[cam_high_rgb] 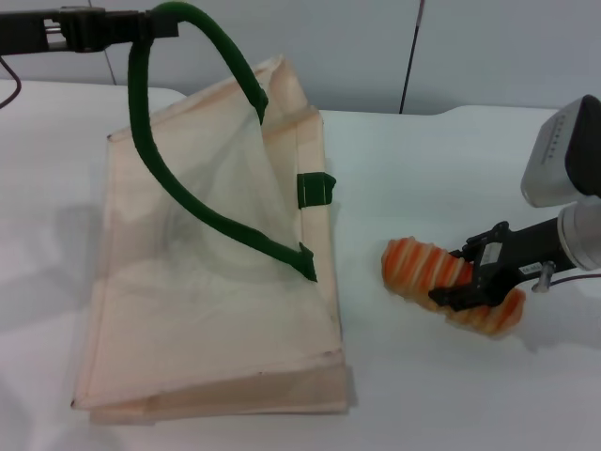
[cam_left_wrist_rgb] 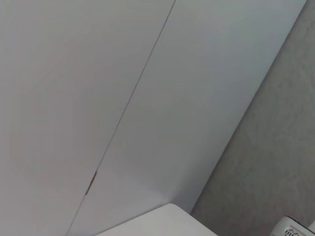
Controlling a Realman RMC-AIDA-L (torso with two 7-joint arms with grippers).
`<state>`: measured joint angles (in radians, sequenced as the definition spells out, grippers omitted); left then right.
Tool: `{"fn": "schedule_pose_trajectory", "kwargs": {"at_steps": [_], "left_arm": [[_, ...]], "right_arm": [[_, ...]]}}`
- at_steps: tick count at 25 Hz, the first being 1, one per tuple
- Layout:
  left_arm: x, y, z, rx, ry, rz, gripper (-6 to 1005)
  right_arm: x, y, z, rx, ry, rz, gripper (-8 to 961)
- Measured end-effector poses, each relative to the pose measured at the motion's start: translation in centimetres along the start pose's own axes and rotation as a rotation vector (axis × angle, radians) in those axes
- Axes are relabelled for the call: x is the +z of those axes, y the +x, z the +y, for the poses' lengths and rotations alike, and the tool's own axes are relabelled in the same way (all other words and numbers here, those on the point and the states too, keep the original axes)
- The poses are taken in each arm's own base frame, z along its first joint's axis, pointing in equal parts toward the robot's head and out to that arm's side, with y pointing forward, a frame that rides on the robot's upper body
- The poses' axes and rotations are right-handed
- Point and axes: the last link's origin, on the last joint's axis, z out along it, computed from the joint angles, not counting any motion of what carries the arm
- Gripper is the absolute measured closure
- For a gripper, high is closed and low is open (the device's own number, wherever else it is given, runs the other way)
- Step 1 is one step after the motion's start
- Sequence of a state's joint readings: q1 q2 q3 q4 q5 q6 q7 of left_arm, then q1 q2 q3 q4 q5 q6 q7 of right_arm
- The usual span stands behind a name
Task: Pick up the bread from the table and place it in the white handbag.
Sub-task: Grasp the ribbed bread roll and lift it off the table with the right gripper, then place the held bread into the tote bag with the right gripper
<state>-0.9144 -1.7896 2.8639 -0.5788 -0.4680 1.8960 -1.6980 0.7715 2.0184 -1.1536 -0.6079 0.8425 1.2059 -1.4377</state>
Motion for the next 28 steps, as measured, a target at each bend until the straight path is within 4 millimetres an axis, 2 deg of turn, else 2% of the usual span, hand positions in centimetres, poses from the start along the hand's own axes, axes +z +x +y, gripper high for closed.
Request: {"fn": "schedule_pose_trajectory", "kwargs": {"at_steps": [10,16,21,28], "left_arm": [[0.0,0.0,0.0,-0.002,-0.002,0.0,854],[0.2,0.0,0.0,0.0,-0.004,-0.003,854],[0.3,0.2,0.1,0.005,-0.008,-0.005,854],[1.3,1.1,0.4,0.025,-0.031,-0.007,854]], "right_arm": [[-0.4,-0.2,-0.3,0.003,0.008,-0.024,362],[-2.0,-0.8,-1.5,0.035,0.047,-0.114,413],[-3.5,-2.6,-2.2,0.008,0.058,-0.184,472],[-1.9,-6.7,-0.9,-0.081,-0.035,-0.21,504]]}}
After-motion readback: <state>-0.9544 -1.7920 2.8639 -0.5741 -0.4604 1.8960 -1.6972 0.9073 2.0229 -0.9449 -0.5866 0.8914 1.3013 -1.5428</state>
